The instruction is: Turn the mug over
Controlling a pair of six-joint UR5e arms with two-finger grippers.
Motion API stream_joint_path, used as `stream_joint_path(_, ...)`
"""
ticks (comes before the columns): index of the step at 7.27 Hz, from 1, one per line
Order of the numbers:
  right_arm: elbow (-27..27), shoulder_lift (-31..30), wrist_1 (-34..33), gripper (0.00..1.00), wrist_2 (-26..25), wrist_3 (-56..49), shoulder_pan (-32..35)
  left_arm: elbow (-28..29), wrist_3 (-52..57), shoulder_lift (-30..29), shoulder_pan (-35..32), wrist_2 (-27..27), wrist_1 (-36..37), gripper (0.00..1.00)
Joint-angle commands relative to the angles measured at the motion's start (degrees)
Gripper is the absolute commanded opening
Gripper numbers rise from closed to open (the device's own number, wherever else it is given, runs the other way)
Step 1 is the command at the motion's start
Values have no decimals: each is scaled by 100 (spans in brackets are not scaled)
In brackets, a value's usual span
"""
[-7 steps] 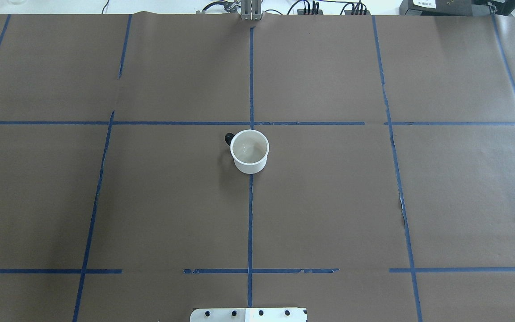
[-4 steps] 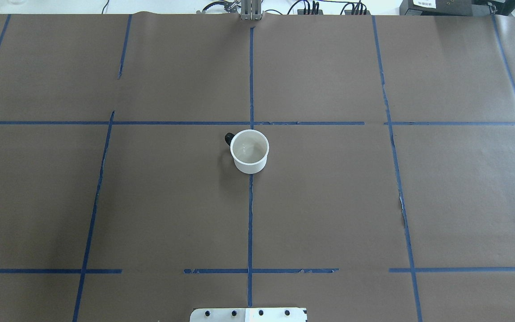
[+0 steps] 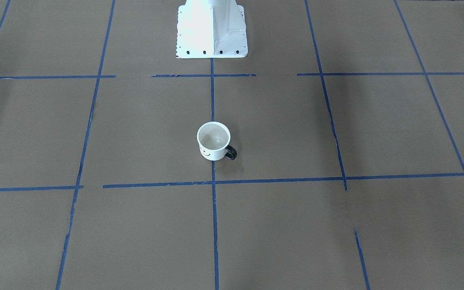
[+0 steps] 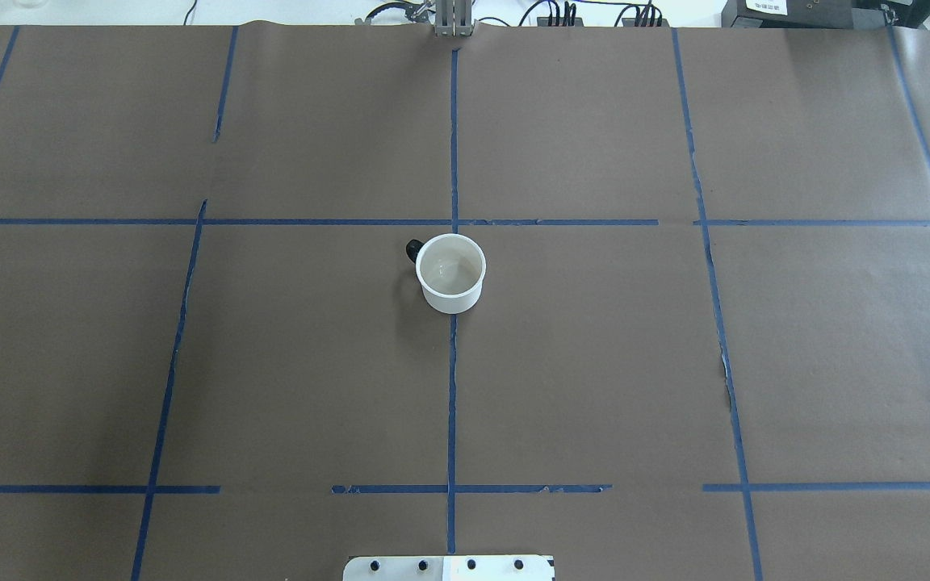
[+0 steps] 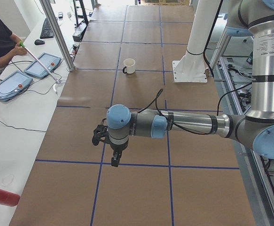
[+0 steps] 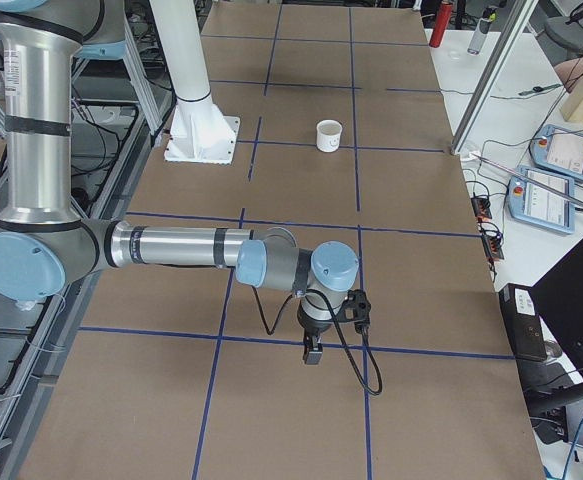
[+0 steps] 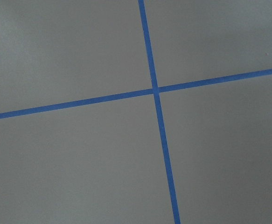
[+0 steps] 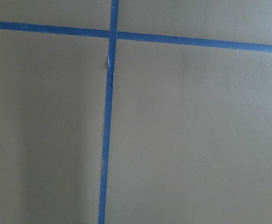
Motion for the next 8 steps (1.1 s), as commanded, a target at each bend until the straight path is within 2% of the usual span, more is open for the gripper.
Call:
stream_joint_path(1, 0, 0, 0, 100, 0, 0, 0, -19, -8, 34, -1, -4, -16, 100)
stream_joint_path(8, 0, 0, 0, 100, 0, 0, 0, -10, 19, -1, -10, 31, 89, 100)
